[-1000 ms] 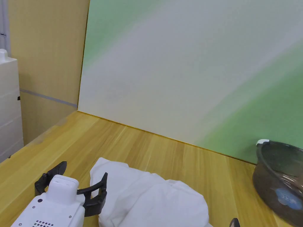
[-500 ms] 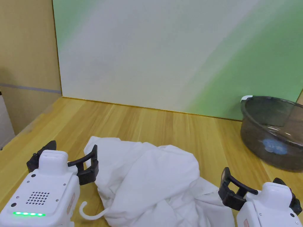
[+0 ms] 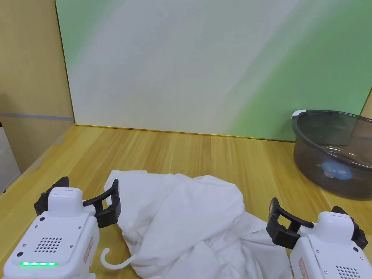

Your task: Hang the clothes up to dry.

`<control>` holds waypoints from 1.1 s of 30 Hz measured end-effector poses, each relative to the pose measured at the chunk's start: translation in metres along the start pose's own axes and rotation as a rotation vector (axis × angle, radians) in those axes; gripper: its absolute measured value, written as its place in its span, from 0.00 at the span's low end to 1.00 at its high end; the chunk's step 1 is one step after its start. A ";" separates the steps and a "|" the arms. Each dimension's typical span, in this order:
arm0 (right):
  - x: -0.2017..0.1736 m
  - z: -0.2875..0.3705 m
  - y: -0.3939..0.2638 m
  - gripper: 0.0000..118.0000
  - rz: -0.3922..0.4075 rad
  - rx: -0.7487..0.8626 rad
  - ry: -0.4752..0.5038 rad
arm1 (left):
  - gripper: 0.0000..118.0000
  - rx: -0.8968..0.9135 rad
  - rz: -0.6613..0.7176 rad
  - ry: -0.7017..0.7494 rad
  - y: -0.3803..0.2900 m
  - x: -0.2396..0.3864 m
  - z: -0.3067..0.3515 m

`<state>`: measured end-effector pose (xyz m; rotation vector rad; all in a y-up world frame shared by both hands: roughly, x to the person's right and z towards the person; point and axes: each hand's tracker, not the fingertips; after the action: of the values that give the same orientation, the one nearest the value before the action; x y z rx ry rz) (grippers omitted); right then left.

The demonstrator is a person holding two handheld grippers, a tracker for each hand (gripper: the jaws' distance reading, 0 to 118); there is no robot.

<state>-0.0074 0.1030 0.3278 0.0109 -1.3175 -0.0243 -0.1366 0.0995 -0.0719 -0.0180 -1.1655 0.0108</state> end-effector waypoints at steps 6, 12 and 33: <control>0.000 0.000 0.001 1.00 0.001 -0.004 -0.002 | 0.83 -0.001 0.000 0.000 0.000 0.000 0.001; -0.001 0.001 0.001 1.00 -0.001 -0.005 -0.018 | 0.83 -0.001 0.001 0.000 0.000 0.000 0.000; -0.001 0.001 0.000 1.00 0.000 -0.001 -0.033 | 0.83 0.005 0.004 0.027 0.002 0.000 0.001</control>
<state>-0.0083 0.1032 0.3266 0.0097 -1.3509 -0.0252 -0.1377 0.1012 -0.0712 -0.0164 -1.1382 0.0170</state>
